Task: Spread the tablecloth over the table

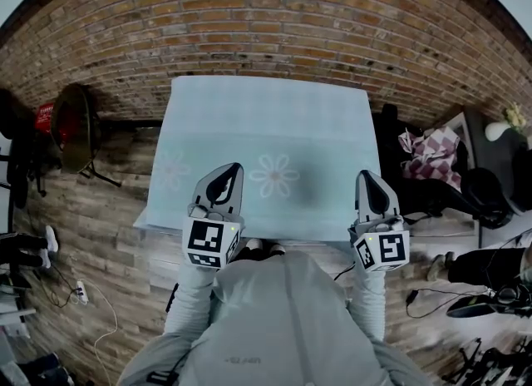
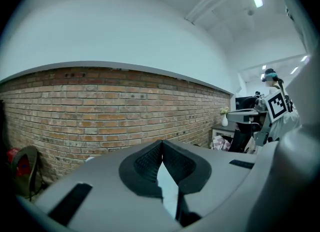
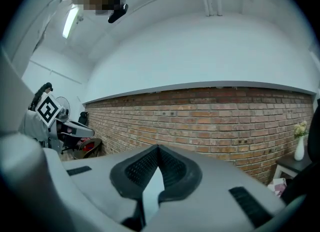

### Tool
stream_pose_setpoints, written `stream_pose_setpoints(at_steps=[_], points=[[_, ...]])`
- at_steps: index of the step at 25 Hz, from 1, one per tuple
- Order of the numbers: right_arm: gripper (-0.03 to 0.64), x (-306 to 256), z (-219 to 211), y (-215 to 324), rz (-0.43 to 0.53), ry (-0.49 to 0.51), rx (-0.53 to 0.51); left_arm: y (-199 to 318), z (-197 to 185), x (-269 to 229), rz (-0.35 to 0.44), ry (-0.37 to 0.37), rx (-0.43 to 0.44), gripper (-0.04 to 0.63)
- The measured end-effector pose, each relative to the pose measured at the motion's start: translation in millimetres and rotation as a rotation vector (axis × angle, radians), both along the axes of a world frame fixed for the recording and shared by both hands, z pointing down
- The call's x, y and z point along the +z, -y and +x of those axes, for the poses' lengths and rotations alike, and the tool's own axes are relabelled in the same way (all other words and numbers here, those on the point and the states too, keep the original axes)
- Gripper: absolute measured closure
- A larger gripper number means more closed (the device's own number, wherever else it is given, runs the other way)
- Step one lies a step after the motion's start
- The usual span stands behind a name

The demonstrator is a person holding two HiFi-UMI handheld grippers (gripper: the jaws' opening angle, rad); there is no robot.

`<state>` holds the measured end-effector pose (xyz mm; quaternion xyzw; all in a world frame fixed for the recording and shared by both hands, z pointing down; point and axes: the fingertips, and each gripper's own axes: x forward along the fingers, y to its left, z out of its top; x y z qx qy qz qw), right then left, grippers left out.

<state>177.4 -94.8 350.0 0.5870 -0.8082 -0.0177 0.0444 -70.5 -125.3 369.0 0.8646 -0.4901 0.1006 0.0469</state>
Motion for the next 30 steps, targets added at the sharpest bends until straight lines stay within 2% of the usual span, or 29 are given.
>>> stream_pose_setpoints(at_steps=[30], points=[[0.595,-2,-13,-12,-0.012,-0.008,0.004,-11,-6,6,-0.019,0.007,0.018,0.571]])
